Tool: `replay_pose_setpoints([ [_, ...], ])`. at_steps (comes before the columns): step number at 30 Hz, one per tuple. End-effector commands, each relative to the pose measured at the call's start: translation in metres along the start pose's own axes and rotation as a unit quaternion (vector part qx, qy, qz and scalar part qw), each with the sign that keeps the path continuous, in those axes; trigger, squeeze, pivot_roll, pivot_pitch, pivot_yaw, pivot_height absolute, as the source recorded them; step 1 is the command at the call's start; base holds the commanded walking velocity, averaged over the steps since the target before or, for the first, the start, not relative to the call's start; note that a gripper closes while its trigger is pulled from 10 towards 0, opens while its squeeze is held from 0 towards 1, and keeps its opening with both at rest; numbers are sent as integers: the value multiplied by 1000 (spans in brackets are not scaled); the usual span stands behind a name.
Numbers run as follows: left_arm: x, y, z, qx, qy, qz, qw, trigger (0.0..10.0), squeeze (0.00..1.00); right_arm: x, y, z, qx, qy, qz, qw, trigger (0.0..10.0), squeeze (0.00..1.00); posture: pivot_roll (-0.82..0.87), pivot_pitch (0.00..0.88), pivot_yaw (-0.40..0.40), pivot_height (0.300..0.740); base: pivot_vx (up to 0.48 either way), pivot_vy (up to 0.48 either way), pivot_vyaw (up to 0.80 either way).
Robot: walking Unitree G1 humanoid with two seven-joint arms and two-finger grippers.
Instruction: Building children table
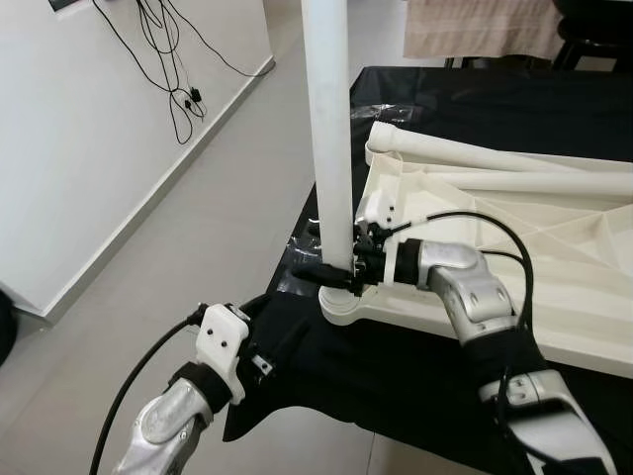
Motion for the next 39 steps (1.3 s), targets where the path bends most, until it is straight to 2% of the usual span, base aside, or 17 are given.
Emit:
replay_pose_setpoints([
  [1, -3, -2, 2, 3, -3, -13, 1000, 10000, 0, 5, -3, 0, 5, 19, -7, 1000, 0, 0, 83, 188, 65, 740, 0, 0, 0],
  [11, -4, 0, 4, 4, 0, -13, 1000, 10000, 0, -17, -17, 16, 14, -49, -20, 999, 0, 0, 69, 213, 50, 740, 0, 0, 0],
  [14, -5, 0, 5, 3, 2, -13, 1000, 10000, 0, -34, -35, 20, 21, -174, -22, 984, 0, 0, 62, 221, 41, 740, 0, 0, 0],
  [15, -6, 1, 4, 3, 3, -13, 1000, 10000, 0, -41, -46, 22, 42, -310, 5, 950, 0, 0, 55, 225, 35, 740, 0, 0, 0],
  [17, -6, 1, 4, 3, 3, -13, 1000, 10000, 0, -41, -46, 22, 42, -310, 5, 950, 0, 0, 55, 225, 35, 740, 0, 0, 0],
  [18, -6, 1, 4, 3, 3, -14, 1000, 10000, 0, -51, -53, 22, 58, -403, 22, 913, 0, 0, 55, 225, 35, 740, 0, 0, 0],
  [19, -6, 1, 4, 3, 3, -14, 1000, 10000, 0, -51, -53, 22, 58, -403, 22, 913, 0, 0, 55, 225, 35, 740, 0, 0, 0],
  [20, -5, -2, 1, 4, 1, -15, 1000, 10000, 0, -43, -78, -20, 64, -429, 11, 901, 0, 0, 37, 208, 63, 740, 0, 0, 0],
  [26, -2, -4, 1, 2, -4, -15, 1000, 10000, 0, -39, -73, -24, 56, -425, 23, 903, 0, 0, 48, 190, 47, 740, 0, 0, 0],
  [27, -1, -5, 1, 1, -7, -15, 1000, 10000, 0, -38, -70, -18, 52, -428, 26, 902, 4275, 0, 46, 180, 45, 740, 0, 0, 0],
  [28, -1, -5, 1, 1, -7, -15, 1000, 10000, 0, -38, -70, -18, 52, -428, 26, 902, 4275, 0, 46, 180, 45, 740, 0, 0, 0],
  [29, 0, -6, 1, 2, -2, -16, 1000, 10000, 0, -32, -66, -18, 48, -417, 28, 907, 10000, 0, 50, 166, 41, 740, 0, 0, 0],
  [30, 0, -6, 1, 2, -2, -16, 1000, 10000, 0, -32, -66, -18, 48, -417, 28, 907, 10000, 0, 50, 166, 41, 740, 0, 0, 0],
  [31, 0, -6, 0, 3, 3, -16, 1000, 10000, 0, -27, -64, -19, 45, -407, 29, 912, 10000, 1000, 49, 157, 42, 740, 0, 0, 0],
  [34, 1, -8, 1, 1, 10, -17, 1000, 10000, 0, -10, -42, -23, 51, -309, 80, 946, 10000, 1000, 48, 145, 40, 740, 0, 0, 0],
  [38, 2, -8, 2, -1, 6, -16, 1000, 10000, 0, -8, -30, -28, 42, -240, 98, 965, 10000, 1000, 52, 138, 40, 740, 0, 0, 0],
  [39, 2, -8, 3, -2, 4, -16, 1000, 10000, 0, -11, -24, -29, 32, -197, 97, 975, 10000, 439, 52, 135, 36, 740, 0, 0, 0],
])
Point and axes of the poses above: a point about 5 cm out from each wrist's last joint towards the gripper, its own x axis pointing out of the wrist towards the gripper, its own y axis along the axis of the wrist's last joint, z = x × y, the point moved 2 cm from there along x, pointing out of the wrist towards the gripper, and after that the axes turned 14 degrees about x, right-handed, at the moved point
